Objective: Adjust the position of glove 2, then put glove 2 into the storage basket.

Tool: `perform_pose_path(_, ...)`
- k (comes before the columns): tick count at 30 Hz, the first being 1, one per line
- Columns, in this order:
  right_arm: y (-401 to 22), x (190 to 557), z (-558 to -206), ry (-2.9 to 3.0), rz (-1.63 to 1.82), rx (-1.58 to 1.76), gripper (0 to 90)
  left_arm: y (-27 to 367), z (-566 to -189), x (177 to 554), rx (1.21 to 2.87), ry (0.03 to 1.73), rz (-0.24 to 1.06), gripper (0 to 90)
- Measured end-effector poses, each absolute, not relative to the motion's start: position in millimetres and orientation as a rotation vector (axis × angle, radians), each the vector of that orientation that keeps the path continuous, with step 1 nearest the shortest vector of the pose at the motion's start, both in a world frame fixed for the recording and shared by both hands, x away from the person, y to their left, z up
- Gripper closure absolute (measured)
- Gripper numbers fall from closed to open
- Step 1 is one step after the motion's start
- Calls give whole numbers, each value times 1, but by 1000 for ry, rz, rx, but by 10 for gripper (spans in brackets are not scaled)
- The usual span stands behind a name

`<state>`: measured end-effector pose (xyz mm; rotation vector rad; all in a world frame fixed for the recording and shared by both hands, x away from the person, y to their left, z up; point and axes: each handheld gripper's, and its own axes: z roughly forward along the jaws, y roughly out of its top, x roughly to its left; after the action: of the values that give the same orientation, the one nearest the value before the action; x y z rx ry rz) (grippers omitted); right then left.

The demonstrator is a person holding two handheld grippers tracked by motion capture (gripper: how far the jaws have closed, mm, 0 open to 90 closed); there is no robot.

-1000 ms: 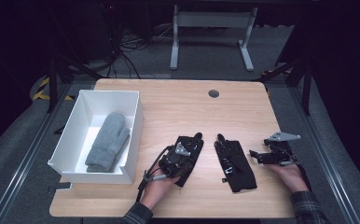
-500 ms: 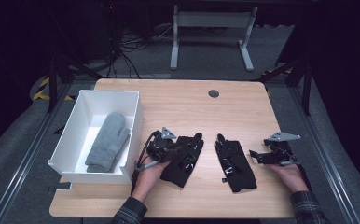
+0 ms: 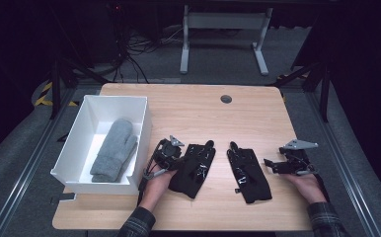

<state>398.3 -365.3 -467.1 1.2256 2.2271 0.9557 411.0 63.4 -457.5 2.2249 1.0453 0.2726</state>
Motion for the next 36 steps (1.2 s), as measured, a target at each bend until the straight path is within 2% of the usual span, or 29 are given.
perform_pose_path(1, -365, 398, -467, 2227, 955, 1226, 150, 64, -457, 411, 2230, 1034, 232, 752)
perform_pose_path(3, -365, 398, -467, 2225, 957, 1228, 159, 60, -457, 410, 2234, 1022, 249, 833)
perform_pose_path(4, -365, 397, -466, 2236, 955, 1228, 191, 59, -457, 409, 2245, 1017, 258, 852)
perform_pose_path(8, -362, 395, -459, 2286, 934, 1191, 400, 58, -456, 409, 2242, 1025, 262, 883)
perform_pose_path(12, -356, 385, -450, 2361, 990, 1143, 641, 62, -456, 411, 2213, 1039, 205, 891)
perform_pose_path(16, -345, 375, -447, 2432, 993, 1072, 794, 64, -451, 410, 2160, 1032, 155, 893)
perform_pose_path(19, -343, 371, -448, 2483, 991, 1059, 871, 66, -446, 408, 2126, 1022, 143, 893)
perform_pose_path(21, -342, 369, -449, 2515, 989, 1054, 900, 68, -444, 407, 2100, 1020, 126, 892)
perform_pose_path(36, -314, 365, -454, 2643, 1035, 957, 900, 71, -432, 409, 2005, 1008, 94, 893)
